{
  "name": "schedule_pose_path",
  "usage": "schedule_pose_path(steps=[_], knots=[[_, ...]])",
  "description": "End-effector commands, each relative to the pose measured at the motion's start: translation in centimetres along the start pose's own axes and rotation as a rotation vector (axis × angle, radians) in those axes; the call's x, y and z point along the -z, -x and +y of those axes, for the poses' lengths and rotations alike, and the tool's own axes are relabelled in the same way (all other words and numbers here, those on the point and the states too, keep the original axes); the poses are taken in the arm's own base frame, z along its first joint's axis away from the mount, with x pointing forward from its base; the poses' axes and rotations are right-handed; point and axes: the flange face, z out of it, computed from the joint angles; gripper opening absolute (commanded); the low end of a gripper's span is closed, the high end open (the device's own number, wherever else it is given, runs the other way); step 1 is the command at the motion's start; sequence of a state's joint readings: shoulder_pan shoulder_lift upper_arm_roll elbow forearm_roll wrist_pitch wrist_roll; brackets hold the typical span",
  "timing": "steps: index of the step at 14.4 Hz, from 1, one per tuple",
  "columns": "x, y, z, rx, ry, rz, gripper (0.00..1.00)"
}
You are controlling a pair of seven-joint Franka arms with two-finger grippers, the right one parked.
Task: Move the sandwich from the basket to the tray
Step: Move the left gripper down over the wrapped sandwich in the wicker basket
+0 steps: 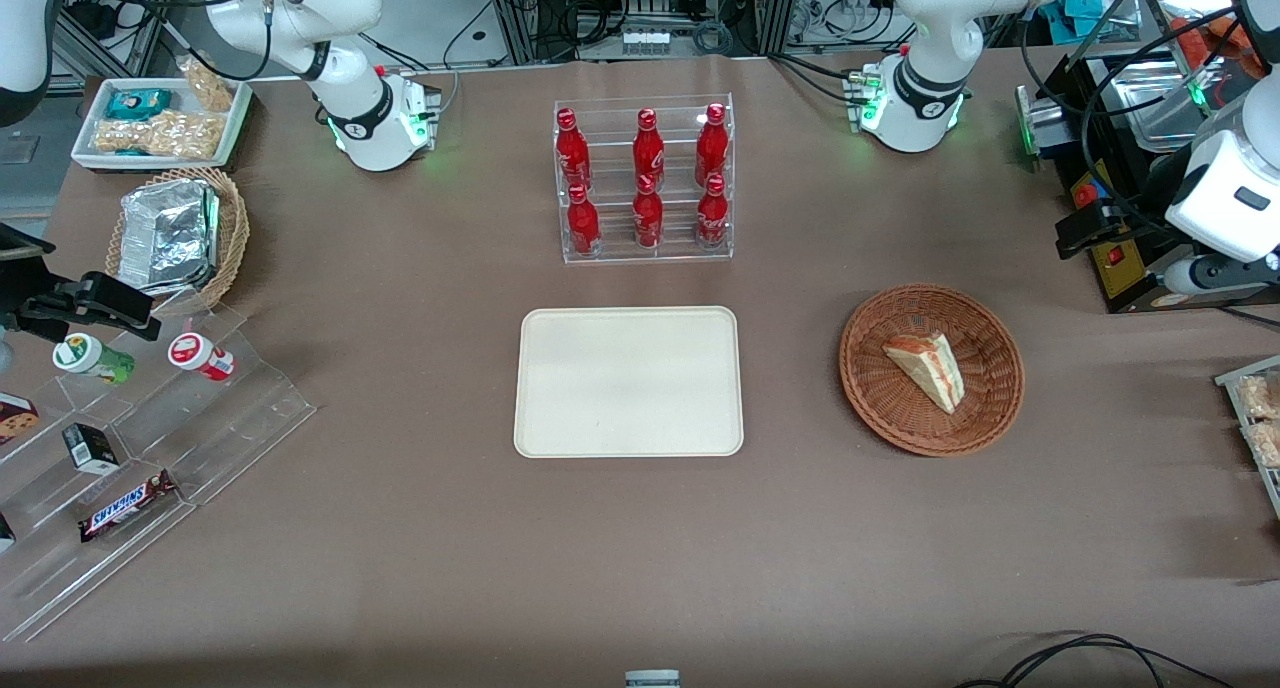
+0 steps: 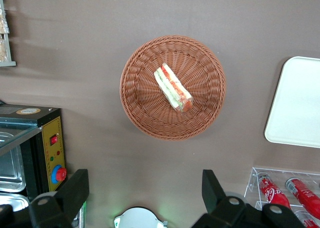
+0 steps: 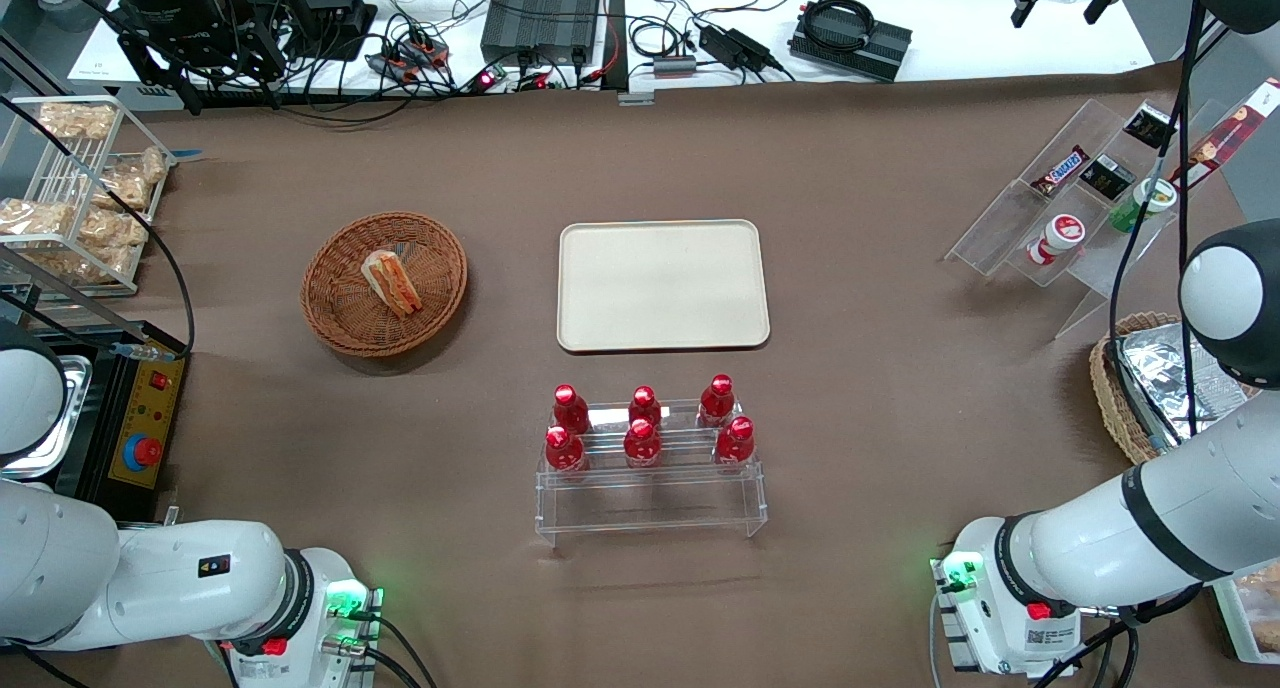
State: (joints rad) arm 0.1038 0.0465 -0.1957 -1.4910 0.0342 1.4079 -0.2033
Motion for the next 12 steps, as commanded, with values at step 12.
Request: schedule_pose_path(steps=[12], knots=[[-14.1,-6.5,0.1,0.330,-0.025,-0.135,1.00]])
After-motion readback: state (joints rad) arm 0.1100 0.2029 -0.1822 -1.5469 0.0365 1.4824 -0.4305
